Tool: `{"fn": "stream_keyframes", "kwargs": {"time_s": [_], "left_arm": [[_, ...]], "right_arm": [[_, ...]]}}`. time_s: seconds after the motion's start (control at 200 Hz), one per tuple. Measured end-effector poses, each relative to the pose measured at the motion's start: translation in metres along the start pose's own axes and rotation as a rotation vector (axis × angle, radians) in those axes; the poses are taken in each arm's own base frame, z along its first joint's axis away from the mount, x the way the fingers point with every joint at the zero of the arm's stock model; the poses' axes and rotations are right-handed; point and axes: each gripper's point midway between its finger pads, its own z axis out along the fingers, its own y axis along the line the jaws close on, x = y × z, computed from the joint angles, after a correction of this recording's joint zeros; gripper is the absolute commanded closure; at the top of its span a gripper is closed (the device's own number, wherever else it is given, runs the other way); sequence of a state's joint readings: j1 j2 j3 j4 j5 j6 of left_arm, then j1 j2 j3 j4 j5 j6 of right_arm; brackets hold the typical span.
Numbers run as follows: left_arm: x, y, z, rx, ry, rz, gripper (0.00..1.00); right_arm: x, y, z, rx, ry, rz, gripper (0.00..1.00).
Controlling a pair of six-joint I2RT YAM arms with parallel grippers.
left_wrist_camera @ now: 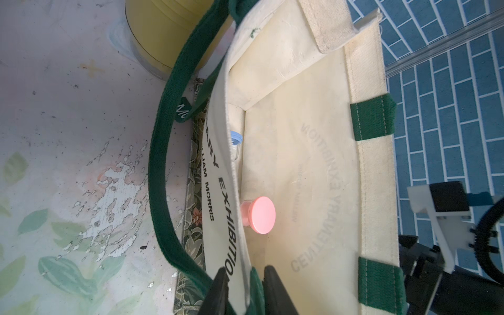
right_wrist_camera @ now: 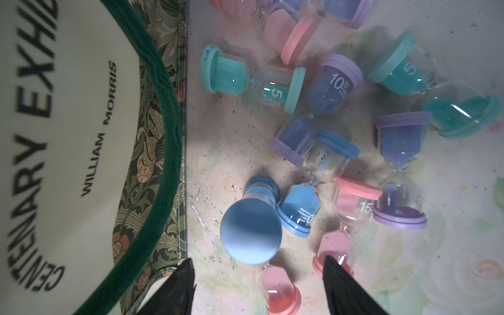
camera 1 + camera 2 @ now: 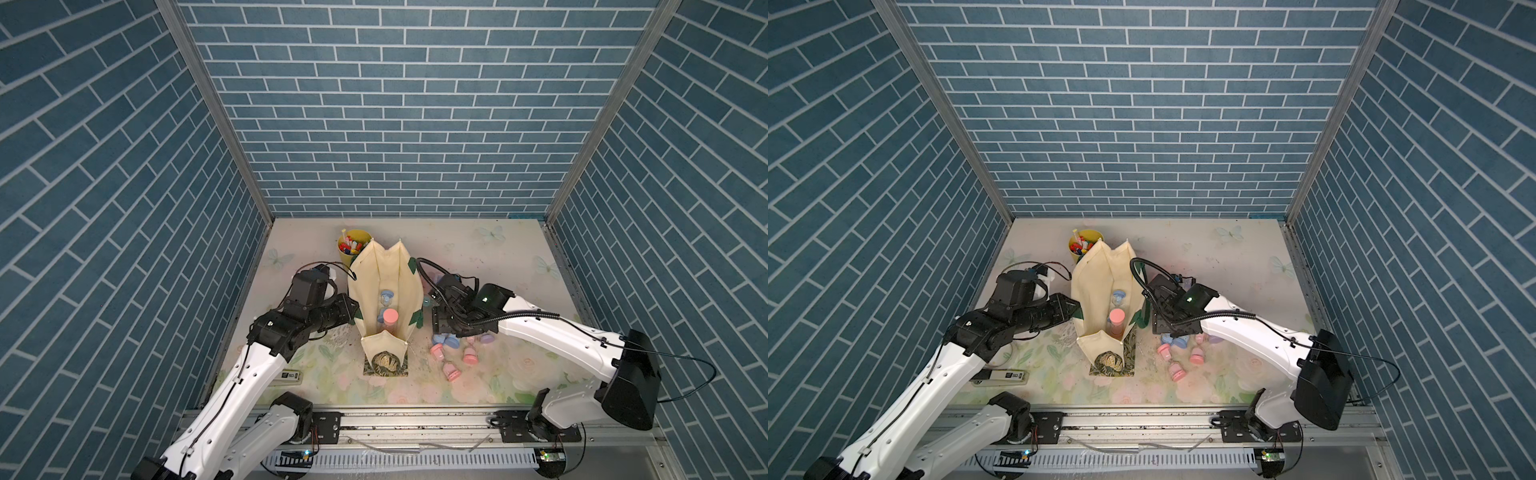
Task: Put the hourglass into the canvas bag
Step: Pick up the hourglass from the center of the board.
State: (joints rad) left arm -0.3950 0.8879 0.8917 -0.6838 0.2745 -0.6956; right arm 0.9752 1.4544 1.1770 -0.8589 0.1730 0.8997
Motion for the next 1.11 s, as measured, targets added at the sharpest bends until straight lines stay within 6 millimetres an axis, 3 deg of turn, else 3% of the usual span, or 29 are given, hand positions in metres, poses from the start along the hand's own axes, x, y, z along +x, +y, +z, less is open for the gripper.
{"fn": "stream_keyframes", "kwargs": {"time_s": [0.345,0.725,1.105], "left_arm": [[0.000,-0.001,-0.002,0.004,-0.005,0.001,0.74],[0.001,0.000,-0.003,0.003,-0.003,0.001,0.73],[0.001,0.000,-0.003,0.002,-0.002,0.000,0.72]], "right_arm": [[-0.001,0.006,0.024,0.005,0.028,0.013,0.25],[-0.001,0.003,0.048,0.020,0.059,0.033,0.33],[0.007,-0.002,0.058,0.029,0.076,0.033,0.43]]}}
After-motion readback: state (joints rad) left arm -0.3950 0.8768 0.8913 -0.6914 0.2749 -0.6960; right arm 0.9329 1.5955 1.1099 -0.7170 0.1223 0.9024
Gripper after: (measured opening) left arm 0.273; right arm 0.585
